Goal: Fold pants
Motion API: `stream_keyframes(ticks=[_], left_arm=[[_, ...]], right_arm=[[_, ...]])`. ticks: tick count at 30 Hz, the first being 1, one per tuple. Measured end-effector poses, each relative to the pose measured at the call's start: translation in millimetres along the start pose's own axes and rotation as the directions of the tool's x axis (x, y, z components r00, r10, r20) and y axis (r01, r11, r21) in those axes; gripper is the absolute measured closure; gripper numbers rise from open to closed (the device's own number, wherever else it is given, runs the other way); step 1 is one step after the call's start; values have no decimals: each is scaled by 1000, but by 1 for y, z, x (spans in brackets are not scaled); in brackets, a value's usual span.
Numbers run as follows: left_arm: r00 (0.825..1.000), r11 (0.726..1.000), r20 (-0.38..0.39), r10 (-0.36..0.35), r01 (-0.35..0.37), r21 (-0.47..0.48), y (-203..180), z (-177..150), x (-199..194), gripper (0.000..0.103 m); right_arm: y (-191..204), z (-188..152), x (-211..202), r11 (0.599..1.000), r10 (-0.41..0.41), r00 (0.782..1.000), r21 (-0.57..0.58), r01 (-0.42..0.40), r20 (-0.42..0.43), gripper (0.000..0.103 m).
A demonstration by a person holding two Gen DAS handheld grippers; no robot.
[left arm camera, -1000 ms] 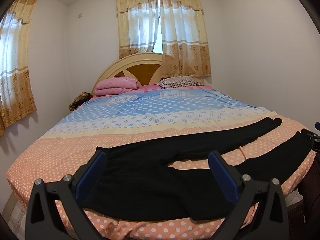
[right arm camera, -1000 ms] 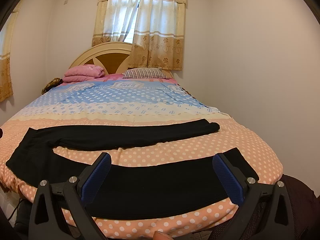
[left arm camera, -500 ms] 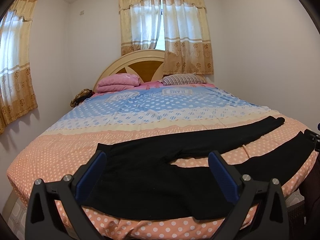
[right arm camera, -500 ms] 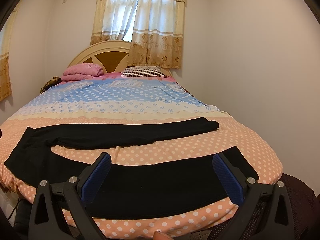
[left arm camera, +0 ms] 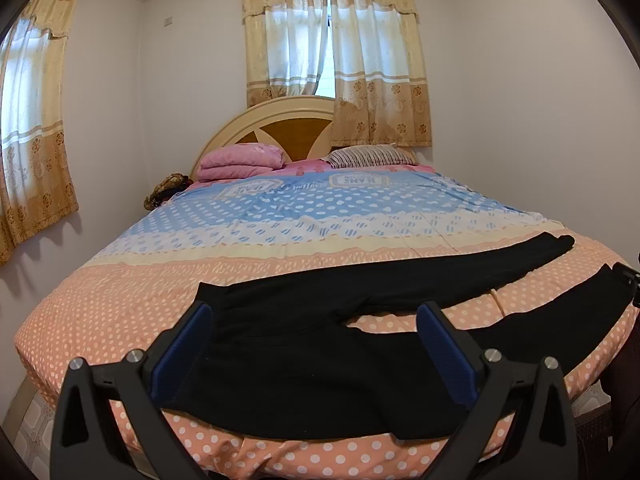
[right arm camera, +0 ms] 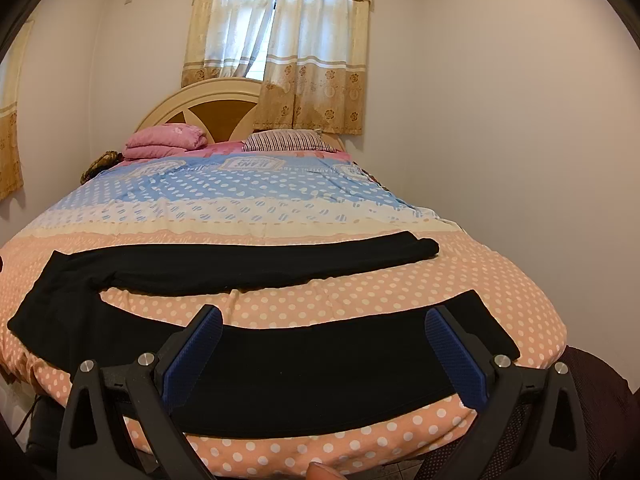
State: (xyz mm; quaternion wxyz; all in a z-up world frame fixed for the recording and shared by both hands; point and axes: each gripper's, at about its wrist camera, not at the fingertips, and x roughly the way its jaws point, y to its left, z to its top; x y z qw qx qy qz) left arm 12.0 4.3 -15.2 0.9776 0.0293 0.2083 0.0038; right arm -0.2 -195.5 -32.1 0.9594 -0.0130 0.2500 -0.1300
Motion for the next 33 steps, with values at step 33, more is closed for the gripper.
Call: stream_keyframes(ticks=[33], left_arm=[[1000, 1000, -17, 8, -8, -1, 5, -5, 4, 0]], right_arm=[[2, -2, 6, 1000, 20, 1000, -16, -20, -18, 1]])
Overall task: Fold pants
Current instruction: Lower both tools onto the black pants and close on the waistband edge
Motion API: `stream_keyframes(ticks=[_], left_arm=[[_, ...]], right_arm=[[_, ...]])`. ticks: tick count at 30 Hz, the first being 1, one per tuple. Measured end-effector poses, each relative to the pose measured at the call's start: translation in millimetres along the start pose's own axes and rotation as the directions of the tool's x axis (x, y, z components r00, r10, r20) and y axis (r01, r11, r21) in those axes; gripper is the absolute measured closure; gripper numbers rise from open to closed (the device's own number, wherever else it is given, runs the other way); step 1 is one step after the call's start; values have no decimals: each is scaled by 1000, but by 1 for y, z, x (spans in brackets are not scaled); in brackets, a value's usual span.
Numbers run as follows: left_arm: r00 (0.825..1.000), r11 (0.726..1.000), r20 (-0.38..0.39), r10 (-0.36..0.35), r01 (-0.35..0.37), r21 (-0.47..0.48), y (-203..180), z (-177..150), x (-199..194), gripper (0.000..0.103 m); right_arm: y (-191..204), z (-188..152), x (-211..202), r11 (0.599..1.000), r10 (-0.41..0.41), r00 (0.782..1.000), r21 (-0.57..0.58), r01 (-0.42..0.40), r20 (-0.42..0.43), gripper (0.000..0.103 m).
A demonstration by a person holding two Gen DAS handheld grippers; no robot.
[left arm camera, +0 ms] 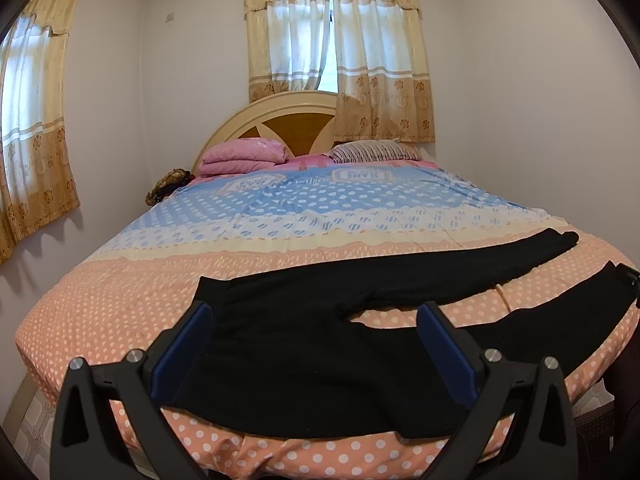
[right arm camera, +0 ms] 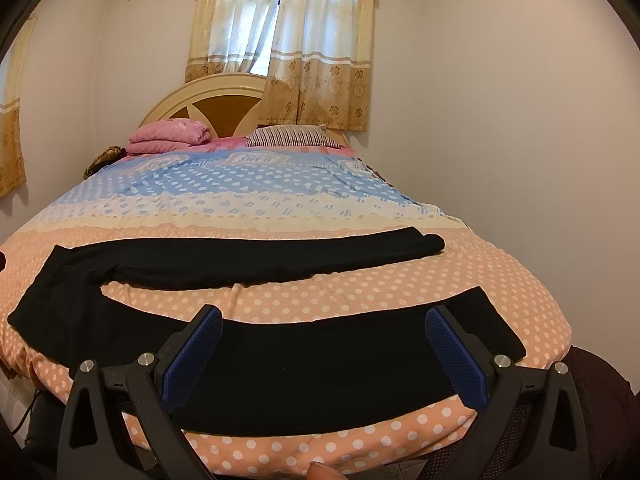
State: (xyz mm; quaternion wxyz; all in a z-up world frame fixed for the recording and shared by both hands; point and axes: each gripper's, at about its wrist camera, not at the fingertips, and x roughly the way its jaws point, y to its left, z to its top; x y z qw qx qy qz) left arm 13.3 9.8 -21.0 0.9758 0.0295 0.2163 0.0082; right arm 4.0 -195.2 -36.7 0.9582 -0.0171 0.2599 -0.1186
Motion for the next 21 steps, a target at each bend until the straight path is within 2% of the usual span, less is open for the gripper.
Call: stream_keyframes(ticks=[7, 10, 13, 17, 19, 21], left_arm=[[1000, 1000, -22, 7, -7, -2, 0, -6, 11, 0], [999, 999, -29, 44, -44, 8, 4, -8, 22, 0], [994, 995, -52, 97, -98, -4, 29, -8, 45, 0], [979, 983, -90, 185, -186, -3, 80, -3, 86, 0], [968, 975, -116, 223, -223, 14, 110, 2, 111, 0], [961, 971, -142, 237, -238, 11, 138, 7, 134, 0]], right_arm=[[0, -3, 5, 1000, 5, 1000, -1, -5, -10, 1], [-1, -5, 6, 998, 61, 998, -3, -61, 2, 1], [-1, -8, 11, 995, 96, 995, -21, -96, 5, 1], [-4, -13, 24, 995, 97, 995, -27, -98, -7, 2], [-9, -15, 32, 994, 109, 994, -18, -109, -9, 10], [-13, -16, 42, 994, 110, 993, -16, -110, -35, 33]])
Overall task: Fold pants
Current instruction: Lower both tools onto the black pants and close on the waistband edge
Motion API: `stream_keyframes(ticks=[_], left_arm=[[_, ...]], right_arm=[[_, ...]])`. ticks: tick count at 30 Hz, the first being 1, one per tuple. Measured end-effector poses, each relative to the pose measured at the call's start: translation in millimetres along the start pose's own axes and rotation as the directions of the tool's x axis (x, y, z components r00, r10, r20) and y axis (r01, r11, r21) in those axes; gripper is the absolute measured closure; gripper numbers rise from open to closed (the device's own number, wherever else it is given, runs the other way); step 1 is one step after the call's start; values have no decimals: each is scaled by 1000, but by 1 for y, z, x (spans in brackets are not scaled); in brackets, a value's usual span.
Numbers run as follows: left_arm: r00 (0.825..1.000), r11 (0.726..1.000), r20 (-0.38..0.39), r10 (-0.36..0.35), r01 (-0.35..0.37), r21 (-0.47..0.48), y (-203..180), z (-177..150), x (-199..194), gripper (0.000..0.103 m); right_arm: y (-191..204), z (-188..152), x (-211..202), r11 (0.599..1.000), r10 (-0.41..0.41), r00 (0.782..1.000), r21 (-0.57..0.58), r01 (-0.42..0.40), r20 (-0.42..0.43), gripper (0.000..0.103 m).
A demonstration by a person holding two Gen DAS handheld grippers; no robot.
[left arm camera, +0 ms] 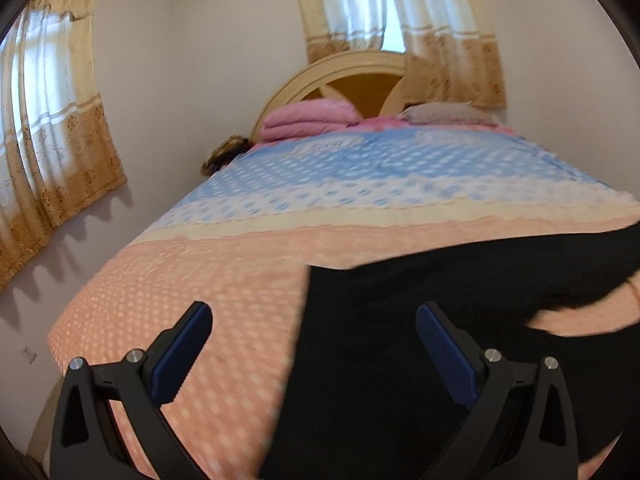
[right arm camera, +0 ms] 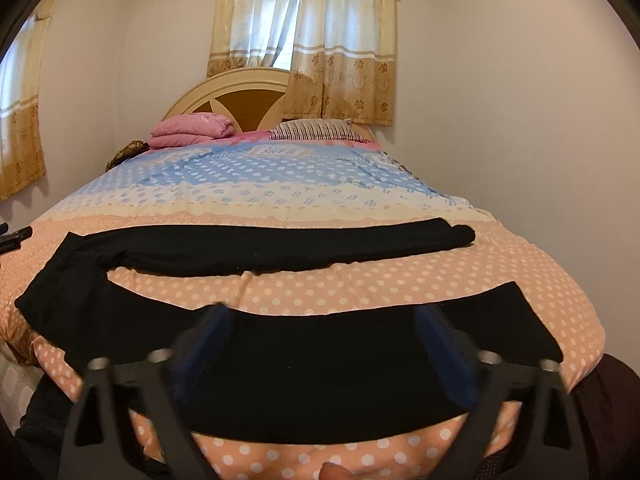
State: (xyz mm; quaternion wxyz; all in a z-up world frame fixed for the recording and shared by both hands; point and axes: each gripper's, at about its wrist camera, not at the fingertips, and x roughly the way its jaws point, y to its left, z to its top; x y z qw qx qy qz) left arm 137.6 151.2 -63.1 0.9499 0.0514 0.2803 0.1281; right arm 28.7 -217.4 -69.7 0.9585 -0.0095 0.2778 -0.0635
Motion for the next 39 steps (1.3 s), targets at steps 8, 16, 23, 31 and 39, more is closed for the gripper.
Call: stream_keyframes(ticks=[8, 16, 23, 31, 39], left_arm=[[988, 997, -138, -66, 69, 17, 15, 16, 83, 13], [954, 993, -276, -115, 121, 4, 1, 13, 151, 39], [926, 980, -332, -178, 197, 24, -9, 9, 170, 73], [938, 979, -302, -170, 195, 55, -8, 15, 170, 90], [935, 981, -322, -147, 180, 77, -12, 14, 179, 92]], right_arm=[[-41, 28, 47, 998, 10, 996, 61, -5, -83, 37], [-97, 75, 90, 988, -48, 991, 142, 66, -121, 37], [-149, 94, 139, 970, -111, 973, 191, 150, -203, 45], [-203, 108, 189, 946, -152, 954, 241, 216, -257, 50], [-242, 117, 247, 919, -47, 948, 359, 165, -314, 50]])
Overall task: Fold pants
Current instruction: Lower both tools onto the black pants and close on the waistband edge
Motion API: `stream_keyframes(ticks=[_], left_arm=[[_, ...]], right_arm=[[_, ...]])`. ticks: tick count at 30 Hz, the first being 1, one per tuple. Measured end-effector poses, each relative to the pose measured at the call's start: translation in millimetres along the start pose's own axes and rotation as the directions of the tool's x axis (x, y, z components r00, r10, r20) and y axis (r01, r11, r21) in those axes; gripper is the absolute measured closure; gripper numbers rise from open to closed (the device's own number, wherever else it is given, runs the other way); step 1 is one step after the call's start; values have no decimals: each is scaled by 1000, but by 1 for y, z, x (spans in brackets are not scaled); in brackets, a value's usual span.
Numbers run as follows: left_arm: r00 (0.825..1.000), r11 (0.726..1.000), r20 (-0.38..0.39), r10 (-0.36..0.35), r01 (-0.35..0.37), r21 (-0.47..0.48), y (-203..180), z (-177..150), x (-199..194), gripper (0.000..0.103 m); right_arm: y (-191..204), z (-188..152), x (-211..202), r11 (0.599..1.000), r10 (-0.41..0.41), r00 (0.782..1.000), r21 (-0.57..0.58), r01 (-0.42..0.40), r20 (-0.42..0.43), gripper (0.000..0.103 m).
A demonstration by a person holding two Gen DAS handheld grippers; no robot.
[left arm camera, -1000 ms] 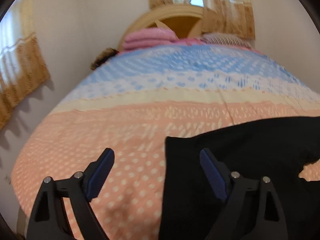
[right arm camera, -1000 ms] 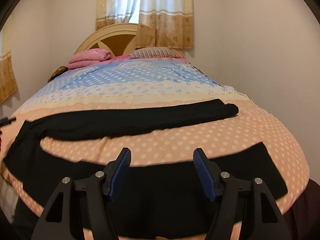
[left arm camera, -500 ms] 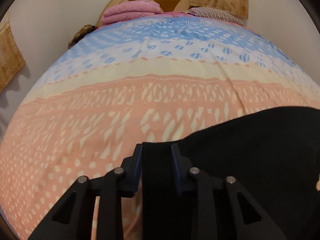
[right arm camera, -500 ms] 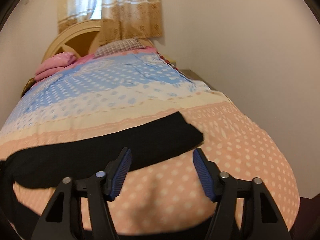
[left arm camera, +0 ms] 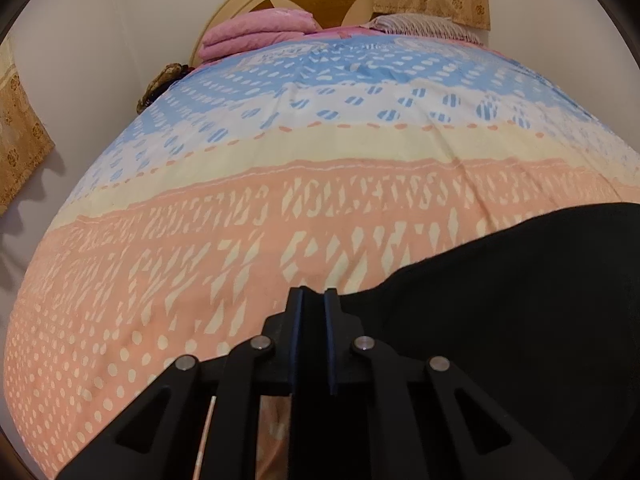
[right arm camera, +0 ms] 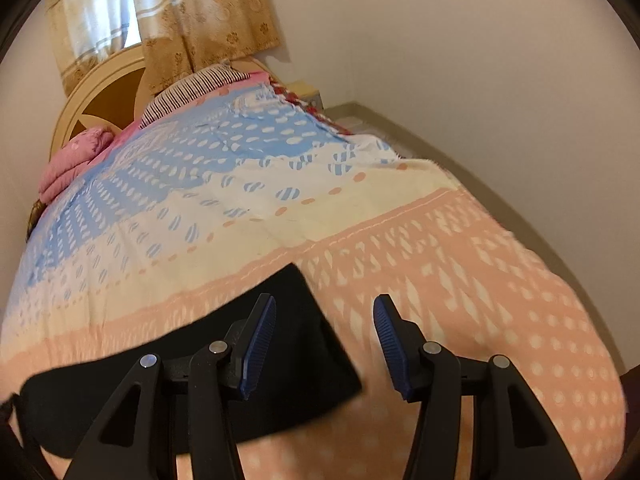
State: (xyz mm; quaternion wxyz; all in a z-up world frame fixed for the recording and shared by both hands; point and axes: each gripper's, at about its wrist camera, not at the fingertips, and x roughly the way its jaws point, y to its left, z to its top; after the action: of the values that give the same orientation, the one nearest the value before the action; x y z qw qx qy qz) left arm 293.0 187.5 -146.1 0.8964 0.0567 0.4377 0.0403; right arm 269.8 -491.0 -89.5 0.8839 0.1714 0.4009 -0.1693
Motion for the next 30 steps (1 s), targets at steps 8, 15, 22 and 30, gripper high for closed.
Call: stream_keyframes(ticks=[8, 15, 22, 30], left_arm=[[1000, 1000, -7, 15, -15, -1, 0, -1, 5, 92], [999, 1000, -24, 22, -22, -21, 0, 3, 11, 90], [999, 998, 1, 46, -46, 43, -6, 7, 4, 95], [996, 1000, 90, -7, 9, -29, 13, 10, -24, 97]], right_arm=[[9, 21, 39, 999, 39, 996, -30, -41, -77, 42], [27, 11, 64, 992, 30, 988, -116, -48, -151, 47], [35, 8, 49, 987, 22, 992, -153, -41, -124, 97], [34, 10, -7, 984, 85, 996, -158, -85, -7, 98]])
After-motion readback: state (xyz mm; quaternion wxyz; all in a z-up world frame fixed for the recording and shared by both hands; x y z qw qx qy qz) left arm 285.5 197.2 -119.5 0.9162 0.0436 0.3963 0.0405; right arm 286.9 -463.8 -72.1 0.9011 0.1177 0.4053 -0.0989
